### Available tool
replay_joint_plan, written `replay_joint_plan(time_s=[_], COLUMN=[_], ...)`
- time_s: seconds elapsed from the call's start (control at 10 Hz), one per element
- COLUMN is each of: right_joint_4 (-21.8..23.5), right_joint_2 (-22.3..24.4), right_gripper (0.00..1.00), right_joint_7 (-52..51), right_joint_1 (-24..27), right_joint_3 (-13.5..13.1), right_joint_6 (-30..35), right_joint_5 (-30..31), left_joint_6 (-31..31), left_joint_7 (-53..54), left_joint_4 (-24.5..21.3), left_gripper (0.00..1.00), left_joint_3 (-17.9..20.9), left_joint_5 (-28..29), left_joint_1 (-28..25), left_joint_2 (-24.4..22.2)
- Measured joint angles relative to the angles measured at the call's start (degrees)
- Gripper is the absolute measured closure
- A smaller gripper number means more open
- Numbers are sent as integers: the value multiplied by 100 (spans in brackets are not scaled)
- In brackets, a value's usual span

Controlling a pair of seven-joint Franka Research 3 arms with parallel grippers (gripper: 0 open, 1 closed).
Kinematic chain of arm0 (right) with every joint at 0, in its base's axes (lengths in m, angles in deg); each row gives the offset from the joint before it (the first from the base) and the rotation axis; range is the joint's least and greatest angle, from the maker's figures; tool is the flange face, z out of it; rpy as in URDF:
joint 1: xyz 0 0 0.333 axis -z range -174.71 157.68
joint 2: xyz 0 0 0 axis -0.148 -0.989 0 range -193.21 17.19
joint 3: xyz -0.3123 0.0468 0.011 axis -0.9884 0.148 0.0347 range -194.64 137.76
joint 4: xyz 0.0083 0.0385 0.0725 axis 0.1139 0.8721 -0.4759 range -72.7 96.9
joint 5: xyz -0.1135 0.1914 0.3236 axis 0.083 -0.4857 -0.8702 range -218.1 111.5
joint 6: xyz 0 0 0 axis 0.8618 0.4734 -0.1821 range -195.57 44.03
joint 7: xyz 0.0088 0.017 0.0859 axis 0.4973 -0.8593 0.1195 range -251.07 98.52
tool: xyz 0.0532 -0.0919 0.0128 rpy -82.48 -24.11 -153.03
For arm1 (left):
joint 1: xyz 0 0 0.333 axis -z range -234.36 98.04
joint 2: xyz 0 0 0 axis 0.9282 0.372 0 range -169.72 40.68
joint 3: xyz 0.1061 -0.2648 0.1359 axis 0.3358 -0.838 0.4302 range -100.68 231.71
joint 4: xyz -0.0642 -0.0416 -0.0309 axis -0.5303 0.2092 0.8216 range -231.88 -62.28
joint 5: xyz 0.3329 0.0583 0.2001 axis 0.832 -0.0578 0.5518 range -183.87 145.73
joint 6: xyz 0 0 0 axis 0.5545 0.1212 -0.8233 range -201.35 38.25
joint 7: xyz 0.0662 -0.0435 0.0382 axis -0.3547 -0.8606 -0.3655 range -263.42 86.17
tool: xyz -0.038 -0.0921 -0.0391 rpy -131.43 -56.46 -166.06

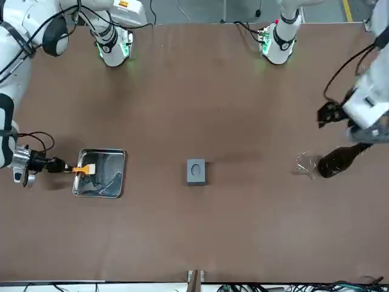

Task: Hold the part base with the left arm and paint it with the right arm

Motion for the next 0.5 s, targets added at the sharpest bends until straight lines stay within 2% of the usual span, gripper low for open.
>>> replay_joint_plan(time_s=[0.1, 0.2, 0.4, 0.5], right_joint_4=[-20, -28, -39, -67], right_joint_2=[-2, -4, -5, -4], right_gripper=[57, 51, 47, 41], right_joint_7=[1, 1, 1, -2], right_joint_1=[0, 1, -3, -6], right_joint_3=[-7, -10, -39, -98], right_joint_6=[-1, -2, -3, -2], right_joint_5=[0, 0, 0, 3], left_joint_6=[155, 344, 552, 556], left_joint_7=[40, 123, 168, 176], left_joint_4=[-10, -14, -31, -40], left_gripper=[0, 0, 0, 1], left_joint_3=[-9, -11, -16, -20], left_joint_5=[-167, -300, -359, -360], left_joint_1=[-259, -426, -457, -419], left_joint_2=[-229, -409, -552, -561])
